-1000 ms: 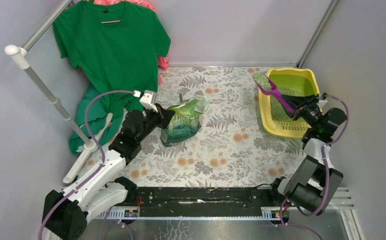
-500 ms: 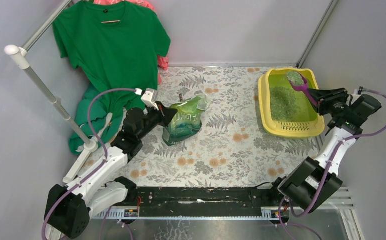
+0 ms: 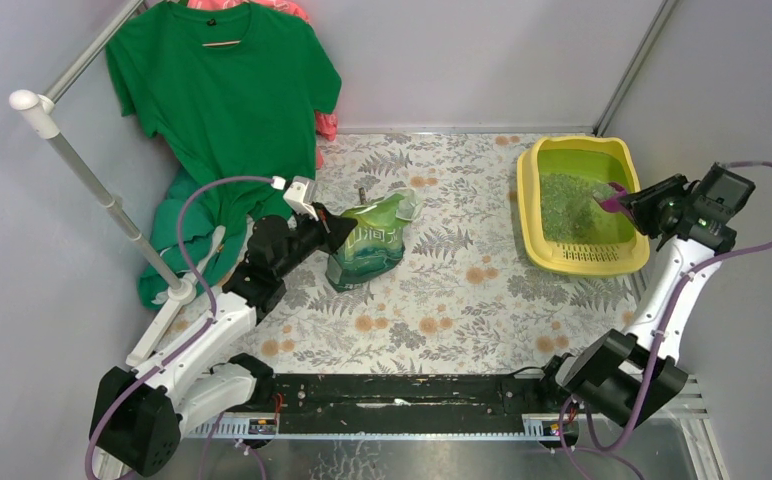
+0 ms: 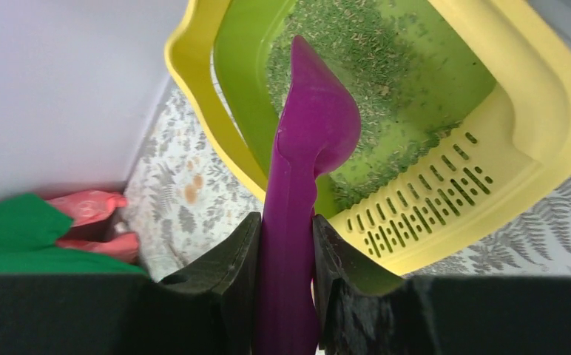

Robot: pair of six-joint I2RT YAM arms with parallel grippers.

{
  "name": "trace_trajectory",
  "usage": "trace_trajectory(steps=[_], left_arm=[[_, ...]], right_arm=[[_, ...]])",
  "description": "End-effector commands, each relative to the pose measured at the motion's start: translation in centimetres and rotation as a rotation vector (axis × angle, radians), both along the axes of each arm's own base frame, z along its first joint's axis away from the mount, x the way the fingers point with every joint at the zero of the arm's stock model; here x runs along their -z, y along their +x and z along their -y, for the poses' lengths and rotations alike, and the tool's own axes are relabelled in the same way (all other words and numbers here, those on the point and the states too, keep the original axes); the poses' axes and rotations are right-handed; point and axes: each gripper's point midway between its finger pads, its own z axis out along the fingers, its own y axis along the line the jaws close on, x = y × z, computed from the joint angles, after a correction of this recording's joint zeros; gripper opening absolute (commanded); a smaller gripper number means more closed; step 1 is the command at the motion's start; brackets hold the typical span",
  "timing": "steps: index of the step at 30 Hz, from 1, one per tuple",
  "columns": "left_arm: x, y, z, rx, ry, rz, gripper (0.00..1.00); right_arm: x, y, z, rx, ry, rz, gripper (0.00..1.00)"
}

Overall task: Fill the litter box with clean litter
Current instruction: Pour the cat litter into the litter box.

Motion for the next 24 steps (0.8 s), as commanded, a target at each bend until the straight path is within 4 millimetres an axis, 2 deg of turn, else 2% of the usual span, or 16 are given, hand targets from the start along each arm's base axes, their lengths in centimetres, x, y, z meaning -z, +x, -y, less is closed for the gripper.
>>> trace_trajectory(steps=[1, 9, 13, 16, 20, 23, 24], left_arm=[[-8.7, 0.3, 0.6, 0.025, -0.142, 0.25, 0.02], [-8.4, 0.3, 0.7, 0.029, -0.145, 0.241, 0.02], [-8.6, 0.2, 0.6, 0.027, -0.15, 0.243, 0.02], [-8.6, 0.2, 0.6, 0.026, -0.154, 0.241, 0.02], [-8.5, 0.1, 0.5, 0.02, -0.152, 0.233, 0.02], [-8.0, -0.1, 0.7, 0.028, -0.161, 0.215, 0.02], [-7.8, -0.2, 0.7, 0.032, -0.167, 0.21, 0.02]], right_arm=[[-1.8, -0.4, 0.8, 0.015, -0.186, -0.072, 0.0], [-4.0, -1.2, 0.9, 0.049, -0.439, -0.234, 0.0], [-4.4, -0.6, 0.1, -0.012, -0.517, -0.335, 0.0], [-4.2, 0.5, -0.8, -0.056, -0.521, -0.322, 0.0], [-4.2, 0.7, -1.1, -0.073, -0.551, -0.326, 0.0], [-5.3, 0.9, -1.9, -0.096, -0.54, -0.277, 0.0], [-5.8, 1.1, -3.0, -0.138, -0.512, -0.229, 0.0]])
